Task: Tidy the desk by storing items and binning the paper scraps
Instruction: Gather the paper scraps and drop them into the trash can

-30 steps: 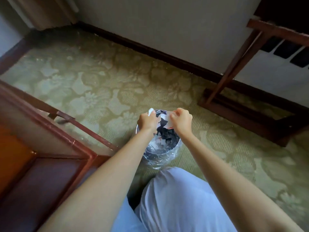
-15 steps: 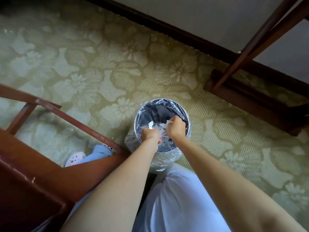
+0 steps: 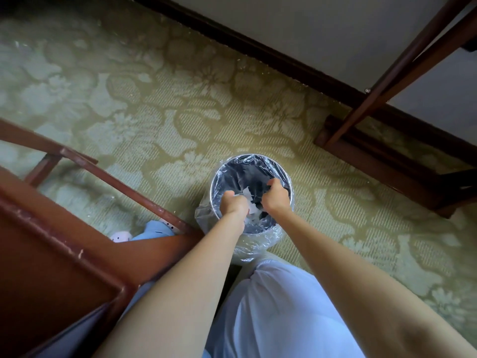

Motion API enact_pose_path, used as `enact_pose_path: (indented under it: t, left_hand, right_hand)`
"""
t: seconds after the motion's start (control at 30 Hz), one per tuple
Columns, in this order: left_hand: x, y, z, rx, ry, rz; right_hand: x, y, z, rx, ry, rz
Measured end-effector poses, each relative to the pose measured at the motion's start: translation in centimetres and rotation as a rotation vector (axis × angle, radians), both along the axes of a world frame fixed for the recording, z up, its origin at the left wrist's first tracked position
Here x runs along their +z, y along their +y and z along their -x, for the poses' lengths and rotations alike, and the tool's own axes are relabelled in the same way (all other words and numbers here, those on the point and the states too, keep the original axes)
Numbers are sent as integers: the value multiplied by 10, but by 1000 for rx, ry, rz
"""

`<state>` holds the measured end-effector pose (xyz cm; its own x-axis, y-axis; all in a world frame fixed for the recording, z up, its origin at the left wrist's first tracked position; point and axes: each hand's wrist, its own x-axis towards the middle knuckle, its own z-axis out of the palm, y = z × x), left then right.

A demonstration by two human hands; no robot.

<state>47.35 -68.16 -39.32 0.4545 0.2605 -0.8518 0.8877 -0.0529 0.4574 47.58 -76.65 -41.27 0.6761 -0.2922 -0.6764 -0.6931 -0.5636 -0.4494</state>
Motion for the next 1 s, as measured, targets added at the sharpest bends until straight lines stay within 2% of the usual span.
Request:
enact_pose_path:
  t: [0.17,0.27,0.5,0.7,0.77,0.87,1.0]
  left_hand:
    - [67,4,1,-181,-161,-145]
    - [127,6,5,-260,-333,-223]
    - [279,24,40,-205,-828,-313]
    - [369,89,111,-70,-1120,-576]
    - [381,123,139,8,-1142,-660]
    - [381,179,191,117,-1065,-818]
    - [360,250,258,233,-963,-900]
  right_hand:
    - [61,-2,2,81,-183,73]
    - [111,-1,1,154,-339,138]
    - [258,22,22,192,-792,163]
    - [354,81,72,303,-1056,68]
    - [370,112,94,362,-1126,18]
    - [378,170,131,483,-1186,-67]
    - [366,252,188,812,-1191,-188]
